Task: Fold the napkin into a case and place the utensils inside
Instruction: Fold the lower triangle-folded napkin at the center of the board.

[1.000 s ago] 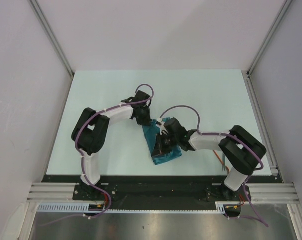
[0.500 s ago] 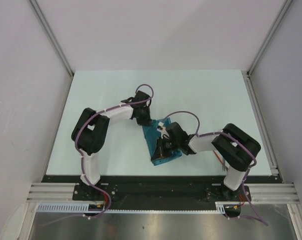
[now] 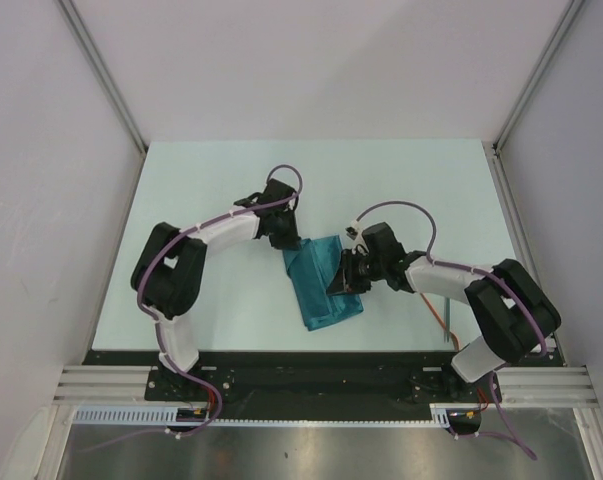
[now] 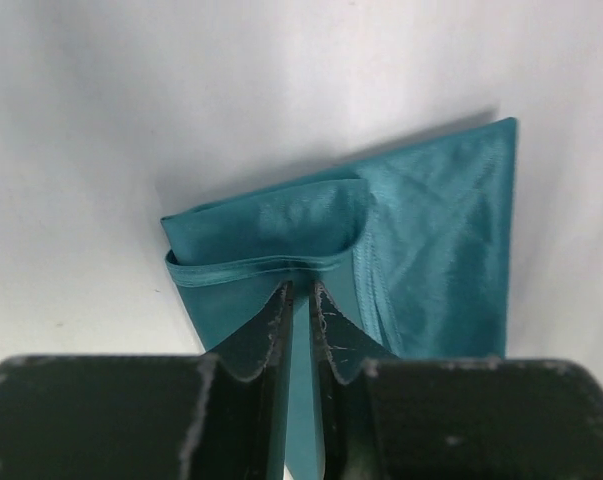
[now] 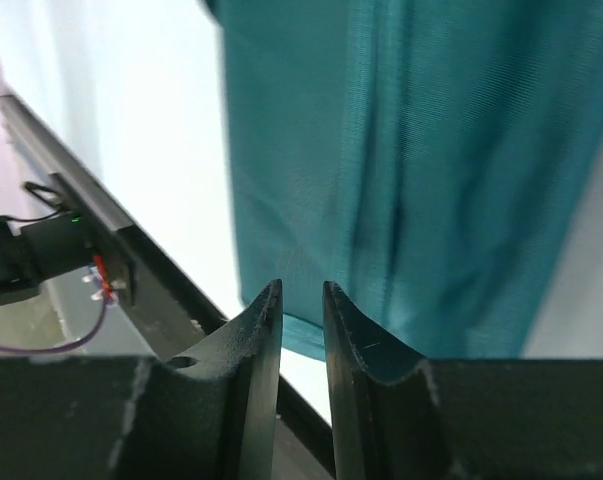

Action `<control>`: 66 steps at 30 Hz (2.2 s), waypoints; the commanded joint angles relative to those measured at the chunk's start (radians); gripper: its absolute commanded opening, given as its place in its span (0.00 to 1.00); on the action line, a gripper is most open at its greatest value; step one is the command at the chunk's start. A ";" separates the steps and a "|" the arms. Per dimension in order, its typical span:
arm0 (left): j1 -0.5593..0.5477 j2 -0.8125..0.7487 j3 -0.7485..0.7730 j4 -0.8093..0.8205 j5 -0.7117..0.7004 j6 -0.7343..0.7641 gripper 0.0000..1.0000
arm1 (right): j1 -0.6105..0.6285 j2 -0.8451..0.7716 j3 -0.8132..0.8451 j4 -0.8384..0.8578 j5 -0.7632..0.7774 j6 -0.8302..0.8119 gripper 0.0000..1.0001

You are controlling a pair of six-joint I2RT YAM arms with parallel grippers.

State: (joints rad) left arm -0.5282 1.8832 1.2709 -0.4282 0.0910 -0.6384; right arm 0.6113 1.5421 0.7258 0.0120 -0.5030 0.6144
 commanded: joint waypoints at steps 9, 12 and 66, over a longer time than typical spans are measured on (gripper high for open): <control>-0.006 -0.019 0.005 0.014 0.049 0.000 0.14 | -0.019 0.076 -0.017 -0.023 0.040 -0.056 0.29; -0.004 -0.001 0.018 0.017 0.049 0.000 0.14 | -0.015 0.082 -0.029 0.014 0.037 -0.048 0.29; -0.004 0.076 0.048 0.066 0.018 0.014 0.11 | 0.146 0.095 0.017 0.000 0.107 0.004 0.33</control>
State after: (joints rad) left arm -0.5282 1.9659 1.3148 -0.3824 0.1261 -0.6365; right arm 0.7506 1.6447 0.7383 0.0113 -0.4297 0.6319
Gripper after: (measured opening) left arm 0.111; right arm 0.330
